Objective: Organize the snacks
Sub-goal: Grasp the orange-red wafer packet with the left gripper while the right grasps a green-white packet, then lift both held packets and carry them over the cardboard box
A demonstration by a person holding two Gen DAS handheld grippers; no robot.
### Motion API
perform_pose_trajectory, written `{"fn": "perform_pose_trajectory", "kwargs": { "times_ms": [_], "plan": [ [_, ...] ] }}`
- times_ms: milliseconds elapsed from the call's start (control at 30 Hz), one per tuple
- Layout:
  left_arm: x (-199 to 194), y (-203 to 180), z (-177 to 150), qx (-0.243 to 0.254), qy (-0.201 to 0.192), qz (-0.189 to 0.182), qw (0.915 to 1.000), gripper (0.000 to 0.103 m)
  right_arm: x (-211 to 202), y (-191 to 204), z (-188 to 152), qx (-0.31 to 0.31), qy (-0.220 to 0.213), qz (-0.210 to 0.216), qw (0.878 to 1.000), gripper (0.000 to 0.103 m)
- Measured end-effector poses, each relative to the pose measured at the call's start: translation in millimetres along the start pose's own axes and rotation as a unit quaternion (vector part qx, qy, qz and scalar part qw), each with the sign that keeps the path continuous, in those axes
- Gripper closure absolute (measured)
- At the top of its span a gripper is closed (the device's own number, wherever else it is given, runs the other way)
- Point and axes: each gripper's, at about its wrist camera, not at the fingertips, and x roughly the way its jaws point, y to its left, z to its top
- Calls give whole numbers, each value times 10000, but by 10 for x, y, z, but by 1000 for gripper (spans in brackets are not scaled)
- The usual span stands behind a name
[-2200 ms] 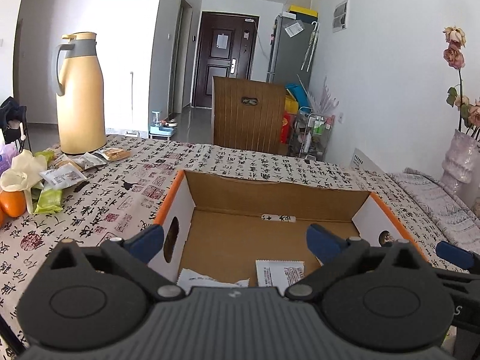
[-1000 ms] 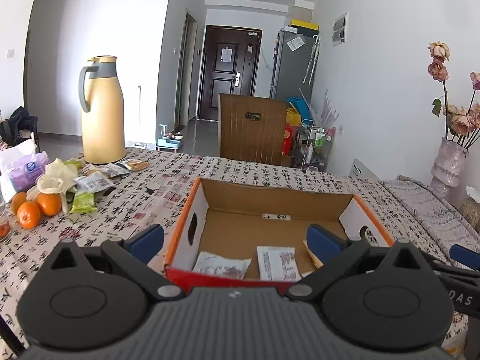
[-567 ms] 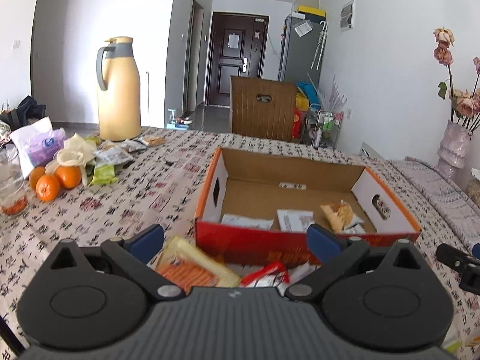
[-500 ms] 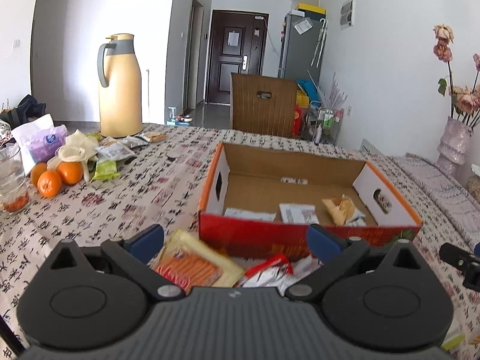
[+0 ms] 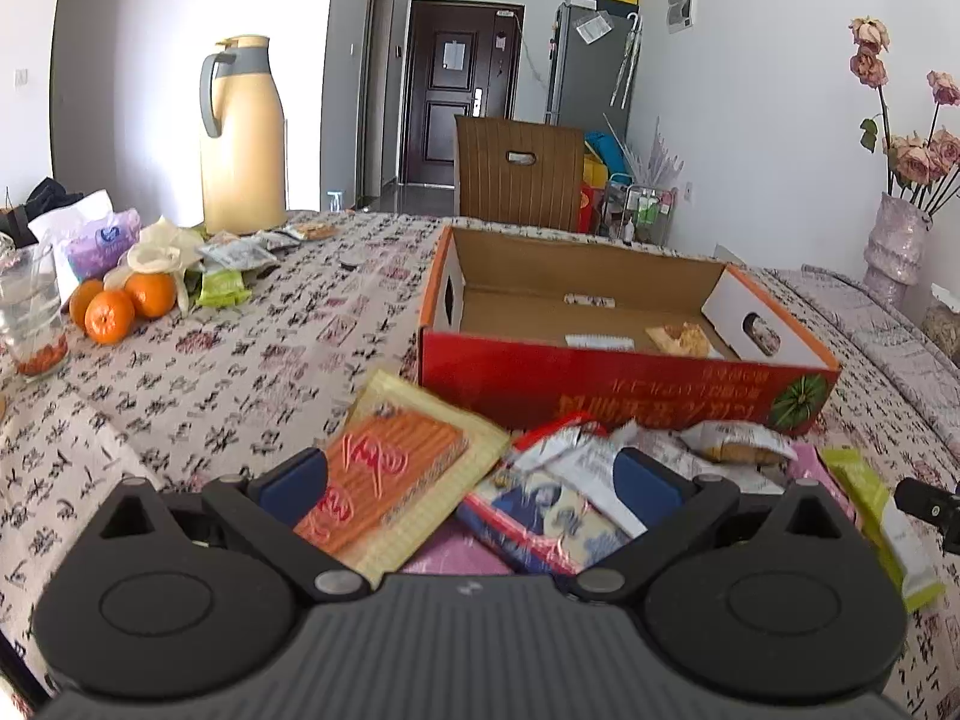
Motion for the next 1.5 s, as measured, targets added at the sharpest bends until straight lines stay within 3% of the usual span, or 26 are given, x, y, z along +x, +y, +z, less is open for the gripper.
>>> {"fn": "perform_pose_trajectory", "kwargs": {
  "times_ms": [367, 467, 700, 767, 833, 900, 1300, 1500],
  "plan": [
    [-3, 7, -103, 2, 130, 25, 9999, 0, -44, -137, -163, 46, 155, -193, 9997, 0],
    [-5, -2, -111, 9, 133, 27, 9999, 0, 12, -126, -133, -76, 194, -256, 9995, 5],
    [-6, 13, -114, 12, 147, 55, 9999, 0, 282, -73, -114, -360, 705, -183, 9967, 36],
    [0, 19, -111, 7, 157, 63, 9999, 0, 352, -80, -136, -389, 840, -152, 9956, 51],
    [12, 26, -111, 1, 169, 67, 9998, 0, 377, -92, -137, -396, 836, -123, 9956, 52],
    [25, 36, -110, -10, 186, 78, 9998, 0, 381, -94, -137, -391, 819, -65, 9959, 64],
    [164, 284, 51, 118, 279, 164, 9994, 0, 203, -107, -136, -134, 349, -197, 9991, 67],
    [372, 512, 88, 282, 611, 40, 9977, 0, 129, -109, -81, 7, 209, -330, 9992, 67]
  ]
}}
